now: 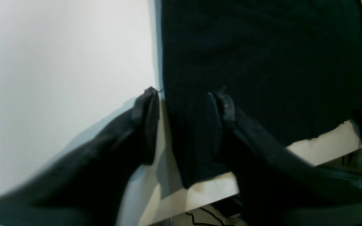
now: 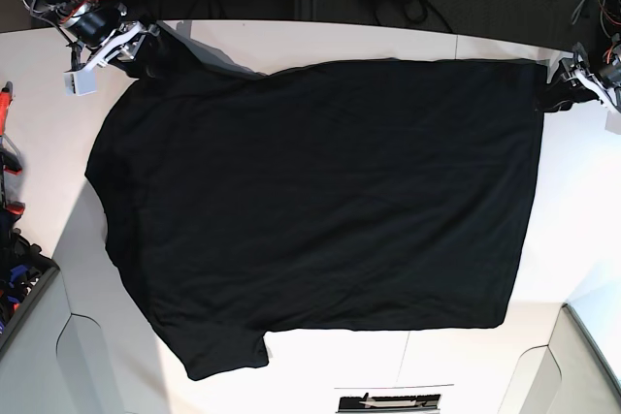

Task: Layout the t-shirt on the table in an organized manner, then fold the t-shirt properly
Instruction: 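Drag the shirt edge with both grippers to square it on the table, then lift the shirt edge with both grippers and fold it over the body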

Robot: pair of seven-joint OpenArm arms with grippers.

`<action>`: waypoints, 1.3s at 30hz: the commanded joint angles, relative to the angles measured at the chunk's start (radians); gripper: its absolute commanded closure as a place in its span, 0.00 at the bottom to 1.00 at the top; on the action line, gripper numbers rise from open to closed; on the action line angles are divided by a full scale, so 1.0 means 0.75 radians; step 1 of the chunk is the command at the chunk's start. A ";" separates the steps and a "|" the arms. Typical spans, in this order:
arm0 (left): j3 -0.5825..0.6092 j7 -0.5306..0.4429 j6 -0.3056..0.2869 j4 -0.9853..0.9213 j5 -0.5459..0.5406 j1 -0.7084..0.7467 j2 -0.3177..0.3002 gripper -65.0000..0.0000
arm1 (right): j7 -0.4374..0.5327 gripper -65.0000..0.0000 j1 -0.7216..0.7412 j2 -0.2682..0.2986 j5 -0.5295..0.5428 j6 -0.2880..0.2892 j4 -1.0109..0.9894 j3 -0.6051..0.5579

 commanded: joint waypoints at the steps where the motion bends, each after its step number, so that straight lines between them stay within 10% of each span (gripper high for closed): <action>1: -0.003 0.033 0.004 0.009 0.032 0.016 -0.019 0.70 | -0.027 0.73 -0.005 0.007 -0.021 -0.007 0.009 -0.006; 3: -0.003 0.023 0.004 0.009 0.031 0.015 -0.019 0.80 | -0.011 1.00 -0.005 0.007 -0.022 -0.007 0.009 -0.010; 8: -0.003 -0.012 0.004 0.017 -0.010 0.015 -0.021 1.00 | 0.029 1.00 -0.005 0.007 -0.022 -0.009 0.021 -0.007; 21: -0.003 -0.062 0.004 0.299 -0.005 -0.015 -0.052 1.00 | 0.042 1.00 0.078 0.043 -0.037 -0.010 0.344 0.138; 39: 0.309 -0.490 0.004 0.089 0.496 -0.549 -0.041 1.00 | 0.112 1.00 0.663 0.044 -0.166 -0.013 -0.004 0.130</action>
